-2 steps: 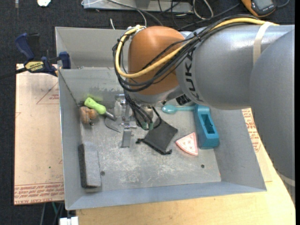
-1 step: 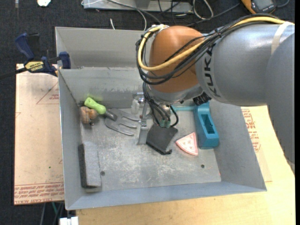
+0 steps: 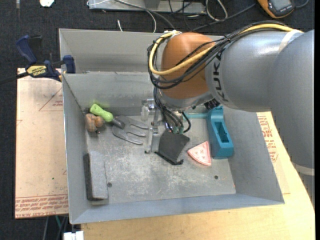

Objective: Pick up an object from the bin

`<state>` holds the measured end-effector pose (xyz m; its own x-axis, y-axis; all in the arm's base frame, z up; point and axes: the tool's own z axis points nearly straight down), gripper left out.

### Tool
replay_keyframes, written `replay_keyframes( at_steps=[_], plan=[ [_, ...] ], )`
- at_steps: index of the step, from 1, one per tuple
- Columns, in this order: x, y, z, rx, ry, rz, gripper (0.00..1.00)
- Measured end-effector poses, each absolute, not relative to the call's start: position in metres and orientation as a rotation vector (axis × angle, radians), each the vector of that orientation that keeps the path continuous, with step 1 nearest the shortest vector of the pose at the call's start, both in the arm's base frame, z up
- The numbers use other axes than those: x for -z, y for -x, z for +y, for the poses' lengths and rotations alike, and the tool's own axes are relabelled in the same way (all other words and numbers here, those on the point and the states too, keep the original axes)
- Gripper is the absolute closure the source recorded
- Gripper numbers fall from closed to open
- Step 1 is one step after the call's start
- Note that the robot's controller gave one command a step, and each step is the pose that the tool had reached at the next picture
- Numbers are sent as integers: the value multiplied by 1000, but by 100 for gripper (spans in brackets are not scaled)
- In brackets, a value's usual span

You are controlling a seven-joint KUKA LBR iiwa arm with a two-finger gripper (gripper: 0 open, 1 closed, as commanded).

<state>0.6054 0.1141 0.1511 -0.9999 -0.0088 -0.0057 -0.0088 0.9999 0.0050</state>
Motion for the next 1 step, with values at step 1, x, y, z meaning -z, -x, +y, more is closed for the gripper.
replay_keyframes(
  at_steps=[1],
  plan=[
    [-138, -592, 73, -8, -102, 3134, 0]
  ],
)
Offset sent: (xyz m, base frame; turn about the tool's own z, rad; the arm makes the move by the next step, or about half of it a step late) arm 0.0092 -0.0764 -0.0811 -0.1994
